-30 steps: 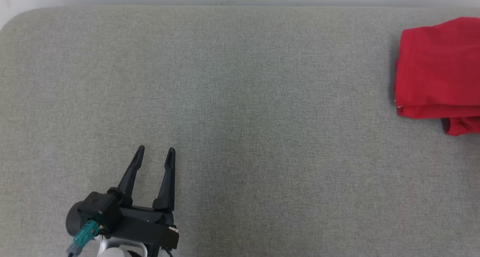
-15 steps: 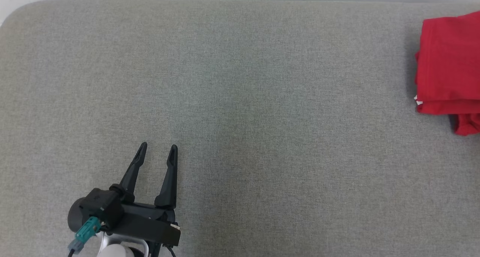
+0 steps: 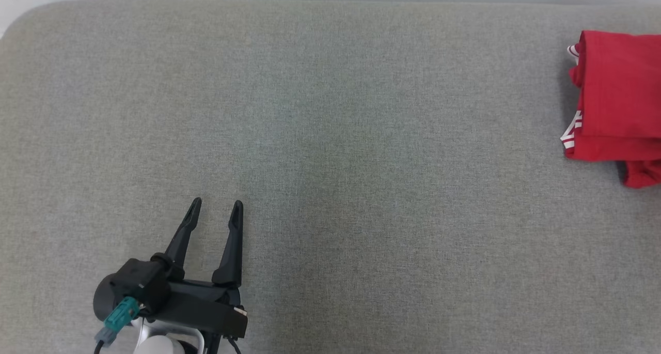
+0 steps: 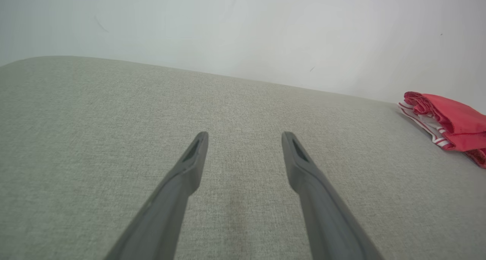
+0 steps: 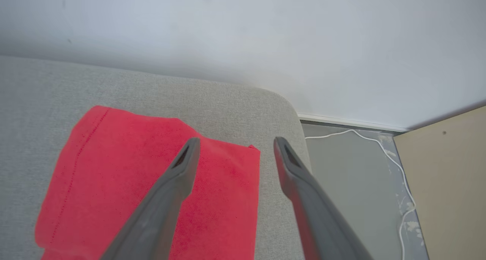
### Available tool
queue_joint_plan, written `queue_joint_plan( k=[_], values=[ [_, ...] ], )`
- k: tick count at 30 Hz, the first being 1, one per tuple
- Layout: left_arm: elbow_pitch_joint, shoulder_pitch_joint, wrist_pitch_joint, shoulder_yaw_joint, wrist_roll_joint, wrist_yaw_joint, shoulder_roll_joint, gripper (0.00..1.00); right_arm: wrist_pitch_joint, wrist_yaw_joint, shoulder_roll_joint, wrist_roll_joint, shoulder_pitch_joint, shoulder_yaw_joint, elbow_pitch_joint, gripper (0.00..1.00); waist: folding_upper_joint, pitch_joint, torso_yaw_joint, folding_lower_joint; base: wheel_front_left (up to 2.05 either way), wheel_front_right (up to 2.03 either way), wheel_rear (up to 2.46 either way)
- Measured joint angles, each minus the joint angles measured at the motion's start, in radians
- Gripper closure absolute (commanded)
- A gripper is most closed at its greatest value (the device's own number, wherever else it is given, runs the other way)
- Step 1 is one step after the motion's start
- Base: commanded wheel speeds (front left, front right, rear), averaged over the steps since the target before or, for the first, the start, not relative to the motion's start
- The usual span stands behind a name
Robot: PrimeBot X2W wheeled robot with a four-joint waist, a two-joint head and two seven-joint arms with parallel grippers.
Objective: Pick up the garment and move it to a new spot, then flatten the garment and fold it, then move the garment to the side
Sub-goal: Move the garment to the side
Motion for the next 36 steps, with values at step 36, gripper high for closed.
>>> queue_joint_plan(
  k=[36],
  values=[
    [-0.008,0.181,0.0,0.104,-0.035,0.037,0.02,0.0,-0.657,-0.106,0.218,0.169,0.701,-0.167,-0.482,0.0,-0.0002,-0.271,-0.089,-0.0002,0.0,0.0,0.0]
  ],
)
